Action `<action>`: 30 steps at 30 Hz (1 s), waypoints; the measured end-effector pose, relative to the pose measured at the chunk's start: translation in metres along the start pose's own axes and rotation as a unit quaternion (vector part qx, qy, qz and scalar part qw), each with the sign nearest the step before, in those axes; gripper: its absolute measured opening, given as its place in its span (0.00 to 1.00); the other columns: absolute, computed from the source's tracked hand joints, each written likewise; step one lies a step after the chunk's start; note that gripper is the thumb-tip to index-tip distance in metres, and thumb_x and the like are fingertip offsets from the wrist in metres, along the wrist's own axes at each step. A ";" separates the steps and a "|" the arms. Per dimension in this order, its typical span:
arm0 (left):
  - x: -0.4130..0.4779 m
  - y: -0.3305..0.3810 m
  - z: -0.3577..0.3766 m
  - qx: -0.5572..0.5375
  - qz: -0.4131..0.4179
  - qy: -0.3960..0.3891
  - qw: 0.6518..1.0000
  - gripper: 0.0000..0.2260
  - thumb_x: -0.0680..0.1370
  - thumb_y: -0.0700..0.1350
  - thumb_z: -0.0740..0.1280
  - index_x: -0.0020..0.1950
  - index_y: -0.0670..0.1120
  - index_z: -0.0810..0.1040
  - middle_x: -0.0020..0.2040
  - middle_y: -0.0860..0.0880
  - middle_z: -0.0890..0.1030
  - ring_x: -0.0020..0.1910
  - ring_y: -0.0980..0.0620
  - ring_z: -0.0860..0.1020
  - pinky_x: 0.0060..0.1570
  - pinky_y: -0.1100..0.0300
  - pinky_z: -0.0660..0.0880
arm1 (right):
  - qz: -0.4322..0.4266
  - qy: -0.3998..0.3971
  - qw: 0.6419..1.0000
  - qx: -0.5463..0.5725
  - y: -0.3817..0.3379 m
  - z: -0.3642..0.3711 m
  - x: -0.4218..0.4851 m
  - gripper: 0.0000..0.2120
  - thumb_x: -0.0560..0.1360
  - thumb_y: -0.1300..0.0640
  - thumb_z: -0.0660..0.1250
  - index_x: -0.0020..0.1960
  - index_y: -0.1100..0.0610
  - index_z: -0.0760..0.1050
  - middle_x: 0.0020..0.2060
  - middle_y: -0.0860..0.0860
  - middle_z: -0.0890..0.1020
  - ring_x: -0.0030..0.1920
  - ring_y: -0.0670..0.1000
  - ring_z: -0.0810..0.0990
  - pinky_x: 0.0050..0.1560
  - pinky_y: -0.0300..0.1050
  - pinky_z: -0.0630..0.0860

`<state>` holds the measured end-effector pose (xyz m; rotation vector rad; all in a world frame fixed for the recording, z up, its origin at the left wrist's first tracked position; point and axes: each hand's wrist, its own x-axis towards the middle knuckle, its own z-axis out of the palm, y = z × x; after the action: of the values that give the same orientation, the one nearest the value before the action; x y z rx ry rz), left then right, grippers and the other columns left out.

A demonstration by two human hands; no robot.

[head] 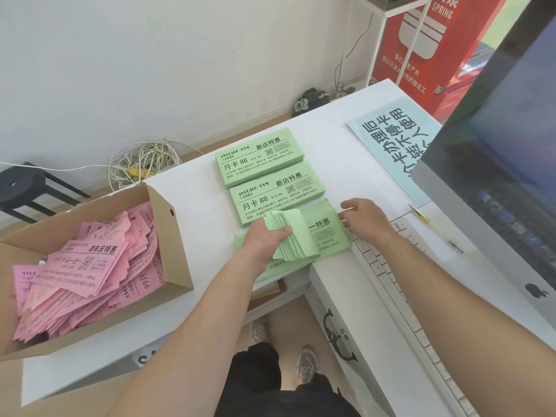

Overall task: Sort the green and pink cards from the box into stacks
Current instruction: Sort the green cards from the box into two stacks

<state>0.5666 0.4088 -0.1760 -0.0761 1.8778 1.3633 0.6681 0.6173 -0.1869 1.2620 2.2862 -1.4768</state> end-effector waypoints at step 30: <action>-0.001 0.005 0.001 -0.007 -0.009 -0.031 0.999 0.10 0.83 0.33 0.61 0.58 0.43 0.78 0.56 0.41 0.83 0.57 0.40 0.81 0.61 0.40 0.77 | -0.026 0.003 0.999 -0.018 -0.003 0.001 0.000 0.15 0.79 0.57 0.63 0.63 0.54 0.79 0.59 0.50 0.82 0.59 0.53 0.81 0.63 0.56 0.78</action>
<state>0.5652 0.4114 -0.1719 -0.0567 1.8115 1.3529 0.6660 0.6163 -0.1851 1.2085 2.3552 -1.4417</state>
